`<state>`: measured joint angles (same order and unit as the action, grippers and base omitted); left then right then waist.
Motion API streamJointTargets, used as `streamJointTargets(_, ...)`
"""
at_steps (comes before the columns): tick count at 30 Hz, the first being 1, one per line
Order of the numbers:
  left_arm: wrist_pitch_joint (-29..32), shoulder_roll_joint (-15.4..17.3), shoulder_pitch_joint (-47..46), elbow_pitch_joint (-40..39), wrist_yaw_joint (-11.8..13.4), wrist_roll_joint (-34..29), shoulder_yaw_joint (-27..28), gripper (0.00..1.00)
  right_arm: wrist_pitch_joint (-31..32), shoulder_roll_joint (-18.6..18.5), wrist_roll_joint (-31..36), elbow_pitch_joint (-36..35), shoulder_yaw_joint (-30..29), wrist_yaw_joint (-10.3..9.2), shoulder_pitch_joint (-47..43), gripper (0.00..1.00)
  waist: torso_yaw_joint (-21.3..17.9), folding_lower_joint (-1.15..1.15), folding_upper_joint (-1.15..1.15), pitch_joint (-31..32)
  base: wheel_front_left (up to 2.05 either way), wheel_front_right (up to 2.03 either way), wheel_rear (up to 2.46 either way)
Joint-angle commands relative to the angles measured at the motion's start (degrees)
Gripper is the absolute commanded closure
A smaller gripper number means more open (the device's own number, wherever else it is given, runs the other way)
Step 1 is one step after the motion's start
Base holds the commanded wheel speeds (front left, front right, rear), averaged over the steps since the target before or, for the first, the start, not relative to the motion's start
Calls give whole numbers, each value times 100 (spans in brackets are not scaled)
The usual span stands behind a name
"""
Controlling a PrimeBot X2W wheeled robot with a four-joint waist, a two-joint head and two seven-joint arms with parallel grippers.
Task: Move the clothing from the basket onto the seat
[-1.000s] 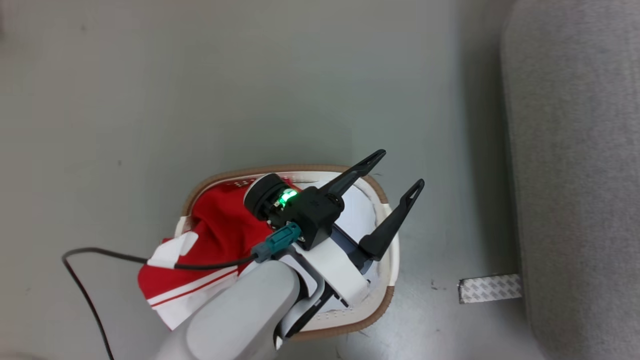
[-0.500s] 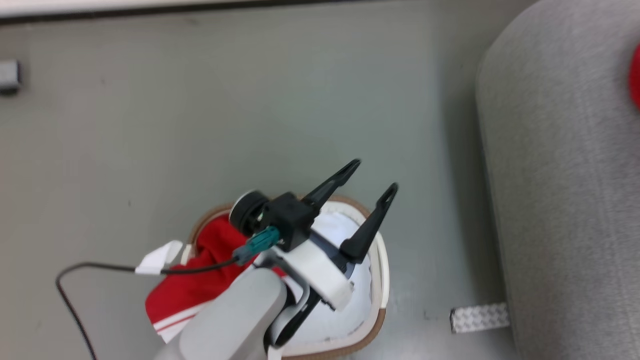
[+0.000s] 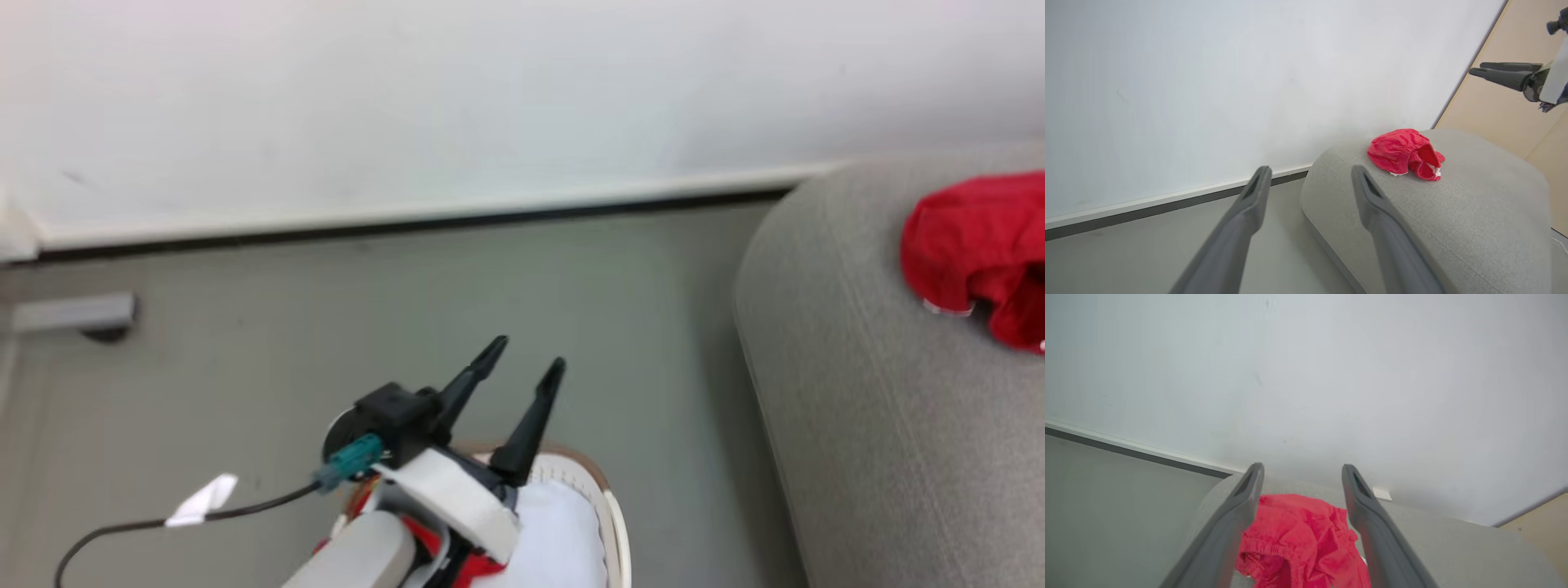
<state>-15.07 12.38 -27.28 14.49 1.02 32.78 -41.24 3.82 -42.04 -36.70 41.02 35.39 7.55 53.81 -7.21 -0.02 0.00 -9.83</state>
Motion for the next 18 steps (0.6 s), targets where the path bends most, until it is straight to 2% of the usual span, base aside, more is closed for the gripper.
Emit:
streamJointTargets(1, -5, 84, 138, -9, 21, 47, 55, 0, -75, -23, -67, -99, 38, -12, -99, 0, 144, 2, 0, 453, 0, 0, 0)
streamJointTargets(4, -7, 225, 337, -135, 189, -42, 346, 0, -394, -74, 31, -566, 169, -12, -242, 0, 186, 2, 0, 694, 0, 0, 0)
streamJointTargets(9, -7, 396, 768, -385, 423, -88, 984, 0, -1132, 290, -101, -1000, -239, -12, -792, 0, 327, 2, 0, 1009, 0, 0, 0)
streamJointTargets(11, -8, 434, 961, -489, 498, -129, 1283, 0, -1323, 414, 127, -1143, -397, -12, -1077, 0, 357, 2, 0, 1059, 0, 0, 0)
streamJointTargets(18, -9, 333, 1491, -581, 575, -304, 1991, 0, -1743, 1321, 605, -1697, -1435, -12, -2497, 0, 502, 2, 0, 1092, 0, 0, 0)
